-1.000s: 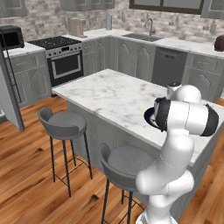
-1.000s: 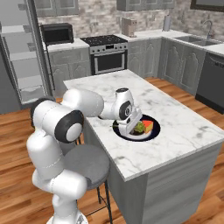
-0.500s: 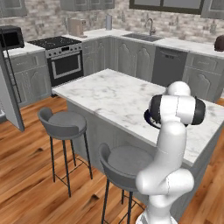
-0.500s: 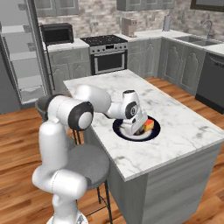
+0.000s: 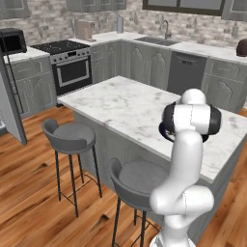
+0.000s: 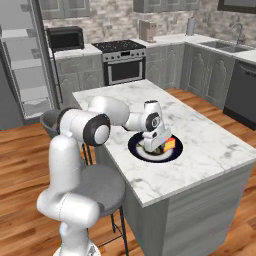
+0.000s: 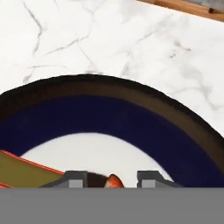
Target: Take the cheese, fish, and broccoli from the fridge and place them on the plate on the dining counter to create an appetizer plate.
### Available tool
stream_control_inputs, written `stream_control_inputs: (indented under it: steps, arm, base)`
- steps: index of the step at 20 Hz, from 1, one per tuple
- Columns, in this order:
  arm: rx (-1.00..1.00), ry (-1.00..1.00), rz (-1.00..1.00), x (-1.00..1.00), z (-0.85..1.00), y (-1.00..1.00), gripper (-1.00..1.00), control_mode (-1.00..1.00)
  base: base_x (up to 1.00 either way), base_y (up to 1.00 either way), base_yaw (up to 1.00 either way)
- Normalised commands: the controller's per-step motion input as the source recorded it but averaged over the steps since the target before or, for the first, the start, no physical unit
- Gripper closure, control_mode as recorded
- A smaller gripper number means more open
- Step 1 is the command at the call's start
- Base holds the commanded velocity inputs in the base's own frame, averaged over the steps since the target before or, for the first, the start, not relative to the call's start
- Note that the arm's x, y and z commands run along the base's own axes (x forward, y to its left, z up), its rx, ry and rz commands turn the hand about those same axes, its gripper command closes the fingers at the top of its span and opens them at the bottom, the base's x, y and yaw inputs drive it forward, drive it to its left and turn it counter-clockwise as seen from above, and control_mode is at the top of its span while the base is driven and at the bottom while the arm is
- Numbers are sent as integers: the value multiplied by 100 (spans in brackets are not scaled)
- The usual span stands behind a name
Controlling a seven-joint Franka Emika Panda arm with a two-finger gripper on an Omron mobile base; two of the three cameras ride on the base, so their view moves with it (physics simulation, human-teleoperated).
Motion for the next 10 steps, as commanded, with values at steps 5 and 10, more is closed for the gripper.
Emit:
stream_control_inputs:
  steps: [5, 10]
  arm:
    - [0, 0, -10, -56, 60, 0, -100, -100]
    - [0, -1, -8, -79, 69, 6, -100, -100]
  base:
    - [0, 0, 0]
    - [0, 0, 0]
